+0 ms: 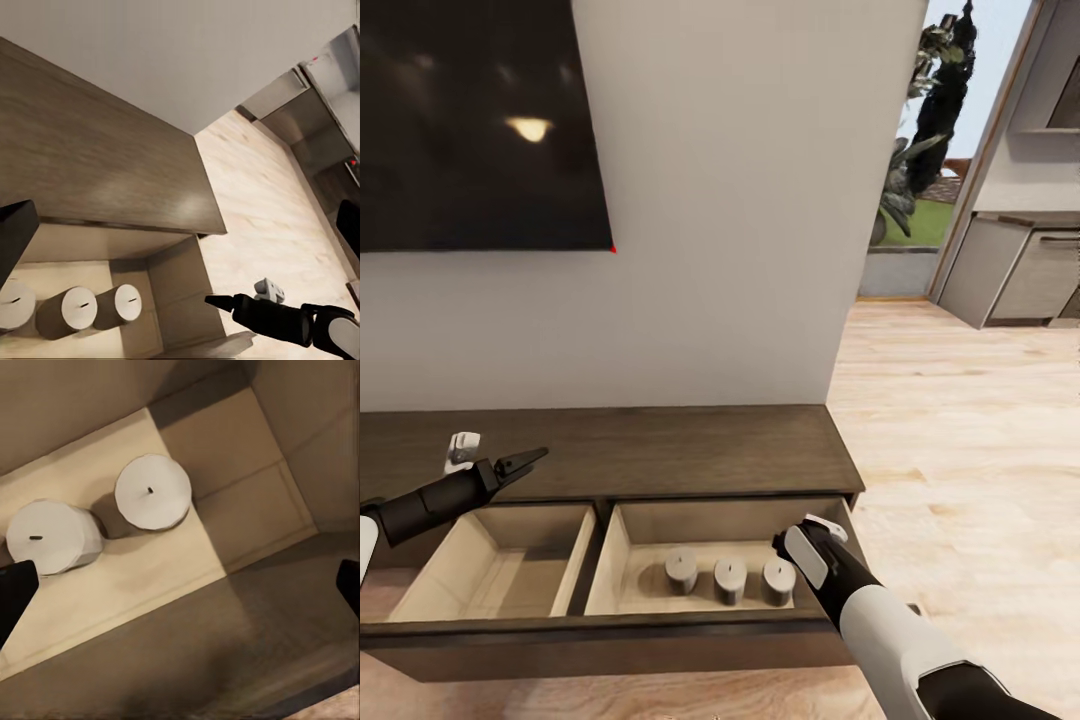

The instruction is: Place each of the two pumpkins and all three candles from the living room inside a cabinet in the living room (use any cabinet), then make sure every cabinet is closed, and position the cauldron so it is next to a table in the living room.

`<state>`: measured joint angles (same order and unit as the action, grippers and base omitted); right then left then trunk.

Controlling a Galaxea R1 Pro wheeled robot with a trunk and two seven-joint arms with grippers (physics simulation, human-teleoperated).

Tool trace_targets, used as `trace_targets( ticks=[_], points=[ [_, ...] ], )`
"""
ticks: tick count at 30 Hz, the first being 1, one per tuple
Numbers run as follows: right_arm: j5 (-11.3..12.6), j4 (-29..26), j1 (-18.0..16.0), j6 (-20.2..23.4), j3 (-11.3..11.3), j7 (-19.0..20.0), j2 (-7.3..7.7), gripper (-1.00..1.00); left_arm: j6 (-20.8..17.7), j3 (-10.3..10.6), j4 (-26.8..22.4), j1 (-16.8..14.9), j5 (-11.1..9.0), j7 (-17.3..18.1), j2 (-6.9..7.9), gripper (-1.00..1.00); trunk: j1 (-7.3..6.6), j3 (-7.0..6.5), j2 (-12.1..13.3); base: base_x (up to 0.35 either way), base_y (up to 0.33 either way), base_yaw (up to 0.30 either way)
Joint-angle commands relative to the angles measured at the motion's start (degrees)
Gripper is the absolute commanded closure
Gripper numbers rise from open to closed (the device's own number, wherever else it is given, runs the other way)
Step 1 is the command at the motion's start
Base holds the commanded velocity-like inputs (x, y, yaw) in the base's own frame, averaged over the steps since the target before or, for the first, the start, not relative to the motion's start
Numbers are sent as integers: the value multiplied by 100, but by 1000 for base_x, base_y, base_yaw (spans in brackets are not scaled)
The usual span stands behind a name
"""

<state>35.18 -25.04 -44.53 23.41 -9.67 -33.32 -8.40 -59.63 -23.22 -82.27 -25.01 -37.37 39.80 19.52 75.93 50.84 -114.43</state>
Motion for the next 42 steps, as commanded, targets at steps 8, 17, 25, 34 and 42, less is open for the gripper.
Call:
trace_targets(
  ticks=[8, 17, 25, 34, 42],
  points=[
    [42, -9, -3, 23, -55, -43, 5, -100, -22, -7, 0, -4, 28, 36, 0, -100, -179, -139, 320, -61, 0, 0],
    [42, -8, -3, -47, -56, -43, 5, -100, -22, -7, 0, -4, 28, 36, 0, -100, -376, -301, 681, -114, 0, 0],
    [41, -9, -3, -435, -70, -27, 7, -100, -22, -7, 0, -4, 28, 36, 0, -100, -552, -444, 1002, -2, 0, 0],
    [51, -24, 6, -608, -70, 180, 14, -100, -22, -7, 0, -4, 29, 36, 0, -100, -750, -606, 1363, 0, 0, 0],
    [51, -69, 31, -652, -85, 220, -1, -100, -22, -7, 0, -4, 31, 36, 0, -100, -925, -749, 1684, 0, 0, 0]
  ],
)
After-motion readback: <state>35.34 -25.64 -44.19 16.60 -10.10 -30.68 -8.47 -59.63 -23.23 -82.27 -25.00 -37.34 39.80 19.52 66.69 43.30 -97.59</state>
